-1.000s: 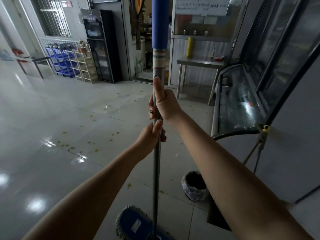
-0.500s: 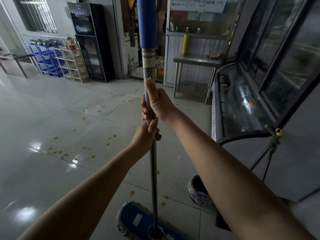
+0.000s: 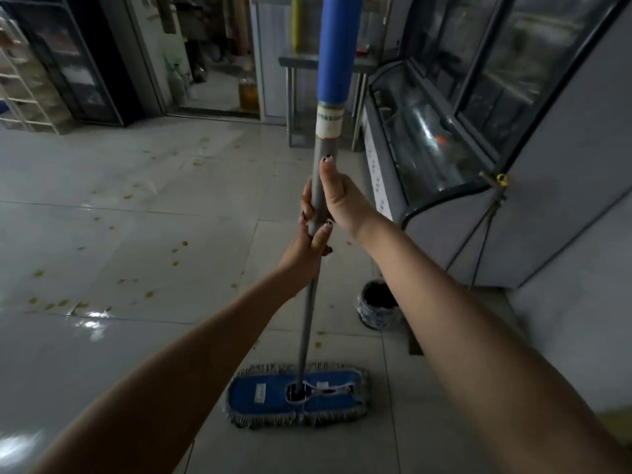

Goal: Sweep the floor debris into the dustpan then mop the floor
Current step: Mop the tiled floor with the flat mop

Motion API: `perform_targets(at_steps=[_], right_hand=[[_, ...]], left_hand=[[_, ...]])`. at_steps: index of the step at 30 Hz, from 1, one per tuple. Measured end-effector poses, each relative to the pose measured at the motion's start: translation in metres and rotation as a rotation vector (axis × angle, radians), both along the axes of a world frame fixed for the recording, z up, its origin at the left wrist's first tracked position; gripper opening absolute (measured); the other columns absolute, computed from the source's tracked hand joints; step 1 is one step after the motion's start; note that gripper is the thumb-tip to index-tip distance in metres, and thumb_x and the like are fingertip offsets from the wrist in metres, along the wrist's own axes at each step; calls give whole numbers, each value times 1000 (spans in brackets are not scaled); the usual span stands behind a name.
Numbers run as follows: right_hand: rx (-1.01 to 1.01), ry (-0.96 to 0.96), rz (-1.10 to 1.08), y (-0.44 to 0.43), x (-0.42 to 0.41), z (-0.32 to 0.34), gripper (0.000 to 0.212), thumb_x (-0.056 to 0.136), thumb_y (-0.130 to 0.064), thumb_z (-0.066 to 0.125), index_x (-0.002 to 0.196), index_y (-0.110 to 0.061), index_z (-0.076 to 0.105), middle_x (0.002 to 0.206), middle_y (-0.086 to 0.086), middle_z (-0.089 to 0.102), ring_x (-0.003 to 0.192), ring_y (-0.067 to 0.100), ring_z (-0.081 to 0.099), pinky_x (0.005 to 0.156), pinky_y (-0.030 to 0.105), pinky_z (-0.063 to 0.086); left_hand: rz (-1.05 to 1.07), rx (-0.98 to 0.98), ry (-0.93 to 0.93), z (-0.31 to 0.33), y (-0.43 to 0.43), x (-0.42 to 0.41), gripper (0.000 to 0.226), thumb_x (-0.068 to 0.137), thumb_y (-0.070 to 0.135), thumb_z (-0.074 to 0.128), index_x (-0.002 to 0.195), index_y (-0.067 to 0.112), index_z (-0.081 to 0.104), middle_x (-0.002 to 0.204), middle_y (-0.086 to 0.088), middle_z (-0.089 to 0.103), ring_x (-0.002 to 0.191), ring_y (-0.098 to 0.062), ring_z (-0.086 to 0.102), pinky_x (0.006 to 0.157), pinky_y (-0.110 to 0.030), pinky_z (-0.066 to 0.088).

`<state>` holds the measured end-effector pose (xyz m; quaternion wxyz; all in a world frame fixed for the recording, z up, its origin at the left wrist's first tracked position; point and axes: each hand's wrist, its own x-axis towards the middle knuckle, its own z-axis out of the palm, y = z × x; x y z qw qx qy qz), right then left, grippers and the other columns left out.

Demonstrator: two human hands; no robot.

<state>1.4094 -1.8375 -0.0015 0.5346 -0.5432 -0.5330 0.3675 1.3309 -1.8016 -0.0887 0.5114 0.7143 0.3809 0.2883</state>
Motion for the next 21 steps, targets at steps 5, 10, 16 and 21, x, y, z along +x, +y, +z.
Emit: perform_targets(at_steps=[5, 10, 16, 21], right_hand=[[-22, -8, -136, -22, 12, -11, 74, 70, -83, 27, 67, -12, 47, 59, 6, 54, 52, 12, 59, 55, 20, 49], [-5, 32, -168, -40, 17, -16, 83, 58, -93, 29, 67, -13, 48, 59, 4, 55, 54, 11, 59, 57, 20, 49], [-27, 106, -143, -66, 25, -31, 77, 45, -98, 39, 62, -25, 57, 60, -4, 60, 72, 23, 60, 78, 48, 49], [-65, 240, 8, -102, 39, -40, 68, 46, -92, 50, 62, -28, 66, 71, -4, 66, 87, 26, 55, 86, 50, 41]], left_hand=[[-215, -57, -29, 5, -13, 10, 49, 99, 23, 37, 139, -4, 28, 100, -10, 46, 74, -11, 51, 73, -16, 51], [-284, -46, 23, 3, -26, 9, 43, 100, 24, 35, 133, -3, 36, 100, -6, 51, 82, -10, 55, 76, -16, 49], [-319, -92, 78, -1, -53, 3, 40, 100, 31, 32, 125, 3, 45, 101, 0, 57, 100, -13, 52, 83, -24, 37], [-329, -103, 77, -3, -89, 1, 39, 101, 31, 27, 124, 7, 46, 113, -3, 57, 103, -11, 48, 74, -19, 37]])
